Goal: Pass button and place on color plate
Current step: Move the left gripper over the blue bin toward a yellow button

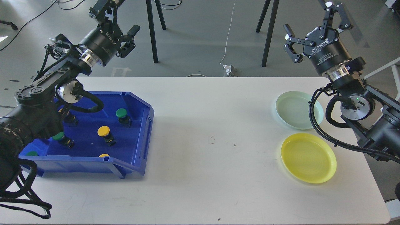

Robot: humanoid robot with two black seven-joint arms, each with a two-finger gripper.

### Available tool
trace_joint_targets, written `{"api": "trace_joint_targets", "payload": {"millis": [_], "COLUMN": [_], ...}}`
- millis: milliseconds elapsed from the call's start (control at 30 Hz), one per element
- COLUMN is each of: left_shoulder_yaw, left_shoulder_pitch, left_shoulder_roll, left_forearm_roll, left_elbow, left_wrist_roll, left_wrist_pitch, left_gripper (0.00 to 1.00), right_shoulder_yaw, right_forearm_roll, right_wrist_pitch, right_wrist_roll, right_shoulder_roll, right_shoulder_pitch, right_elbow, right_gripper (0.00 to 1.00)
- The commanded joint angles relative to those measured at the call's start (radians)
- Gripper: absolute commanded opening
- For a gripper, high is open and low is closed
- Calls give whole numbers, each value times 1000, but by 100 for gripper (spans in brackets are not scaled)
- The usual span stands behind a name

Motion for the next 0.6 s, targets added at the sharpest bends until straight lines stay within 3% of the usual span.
{"api": "trace_joint_targets", "payload": {"millis": [0, 134, 300, 467, 567], "left_shoulder_yaw": [-17, -34, -166, -374, -509], "left_shoulder_pitch": [0, -8, -2, 96, 167], "left_shoulder_roll": [3, 29, 60, 43, 34], "left_forearm_roll": [0, -11, -78, -158, -172], "left_elbow": [0, -3, -17, -159, -305], "left_wrist_roll": [0, 0, 0, 0, 0], "left_wrist_pitch": [0, 0, 0, 0, 0], "left_gripper": [100, 100, 100, 100, 100], "right_shoulder_yaw": [8, 8, 15, 28, 28], "right_forearm_roll": [2, 2, 4, 2, 2], "right_wrist_pitch": [0, 0, 0, 0, 0], "right_wrist_roll": [0, 0, 0, 0, 0], "right_shoulder_roll": [3, 3, 3, 6, 6], "right_shoulder_pitch": [2, -9, -31, -31, -31], "right_elbow": [-5, 1, 3, 1, 3], "right_gripper": [99, 99, 99, 99, 99]}}
